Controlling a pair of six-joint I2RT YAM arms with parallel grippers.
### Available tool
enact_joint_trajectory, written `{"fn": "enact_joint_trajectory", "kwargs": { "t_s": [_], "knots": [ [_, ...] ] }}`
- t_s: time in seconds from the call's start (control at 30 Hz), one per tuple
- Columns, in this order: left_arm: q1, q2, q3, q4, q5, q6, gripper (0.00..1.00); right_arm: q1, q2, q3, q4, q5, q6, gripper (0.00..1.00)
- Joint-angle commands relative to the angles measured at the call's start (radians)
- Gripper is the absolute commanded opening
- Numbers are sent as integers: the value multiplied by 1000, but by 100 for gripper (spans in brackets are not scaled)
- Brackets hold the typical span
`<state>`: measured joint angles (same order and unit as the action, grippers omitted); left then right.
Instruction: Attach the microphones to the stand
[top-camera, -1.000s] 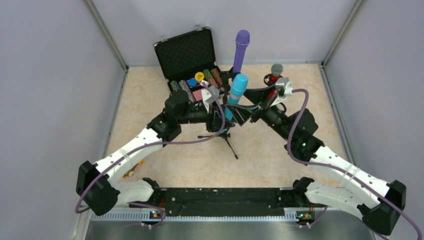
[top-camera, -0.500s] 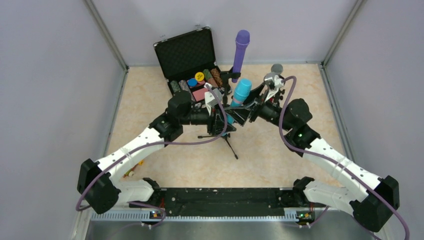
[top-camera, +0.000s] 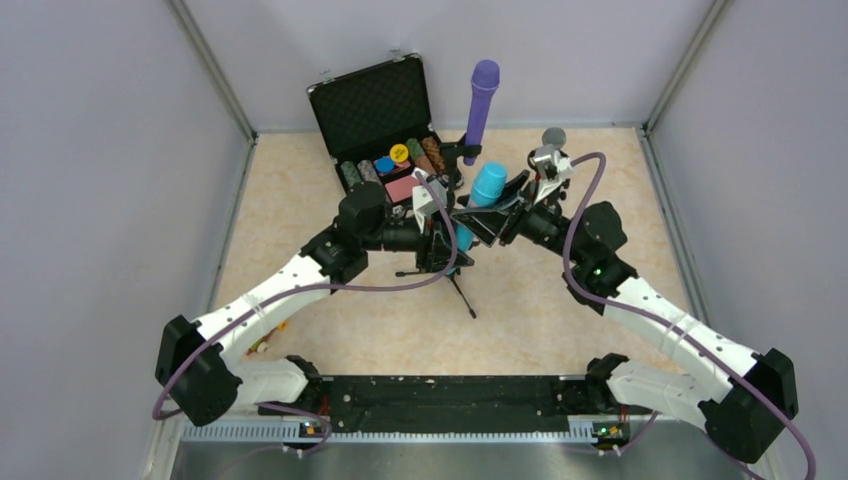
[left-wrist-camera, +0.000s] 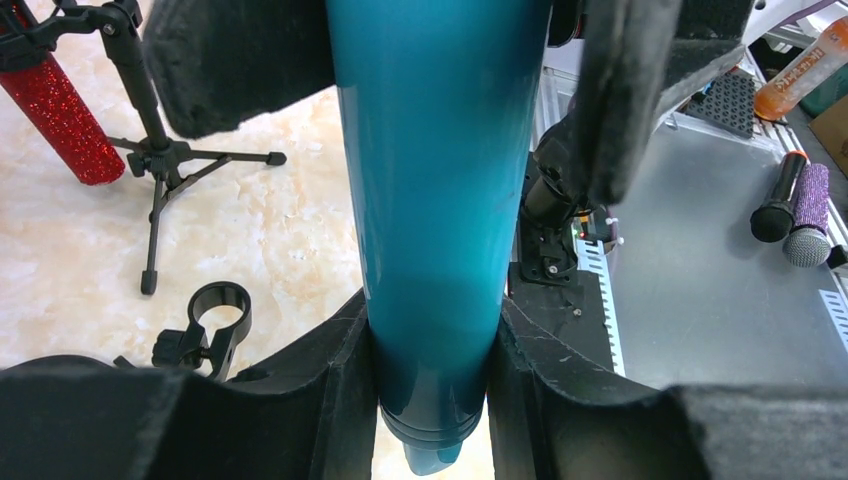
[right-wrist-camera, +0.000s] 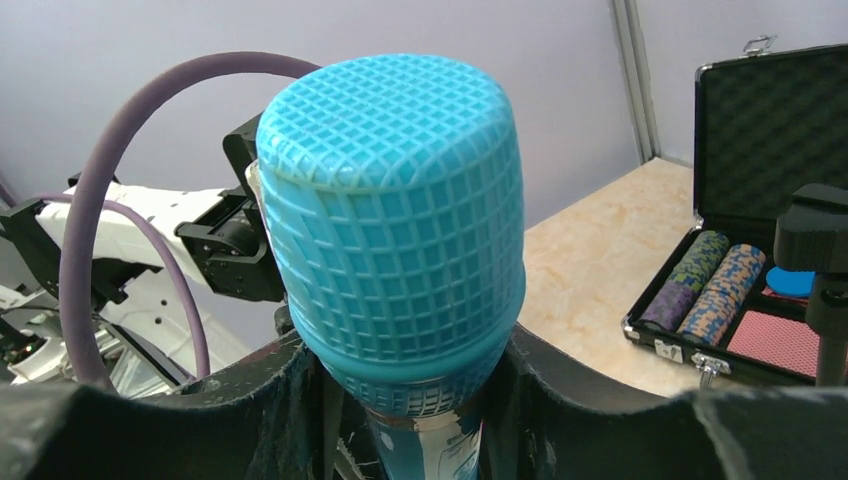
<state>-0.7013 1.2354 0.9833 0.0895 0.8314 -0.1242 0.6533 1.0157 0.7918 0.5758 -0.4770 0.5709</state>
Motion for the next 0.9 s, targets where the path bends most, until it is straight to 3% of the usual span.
{"fn": "enact_joint_trajectory", "kwargs": {
  "t_s": [0.0,0.17,0.33,0.47,0.57,0.7,0.77,0.8,0.83,0.87],
  "knots": [
    [-1,-6,23,45,11,13,0,-7,-26,-4,25,-5,1,49],
    [-1,-5,26,42,17,13,0,-17,-40,-16,6,3,34,67],
    [-1,-8,26,42,23,14,0,-21,-54,-25,-26,-6,43,63],
    [-1,-17,28,40,31,21,0,-22,-69,-35,-19,9,52,43],
    [-2,-21,25,36,25,30,0,-22,-77,-34,-22,28,47,37],
    [-6,-10,27,36,29,23,0,-23,-71,-25,-59,48,37,6],
    [-10,-6,29,32,23,22,1,-23,-67,-17,-98,68,17,0],
    [-10,-5,28,32,19,23,10,-23,-68,-16,-112,83,9,0],
    [-11,-4,28,31,12,24,25,-23,-74,-19,-122,98,5,0],
    [-12,-3,29,30,9,23,48,-22,-81,-25,-126,110,1,0]
  ]
}}
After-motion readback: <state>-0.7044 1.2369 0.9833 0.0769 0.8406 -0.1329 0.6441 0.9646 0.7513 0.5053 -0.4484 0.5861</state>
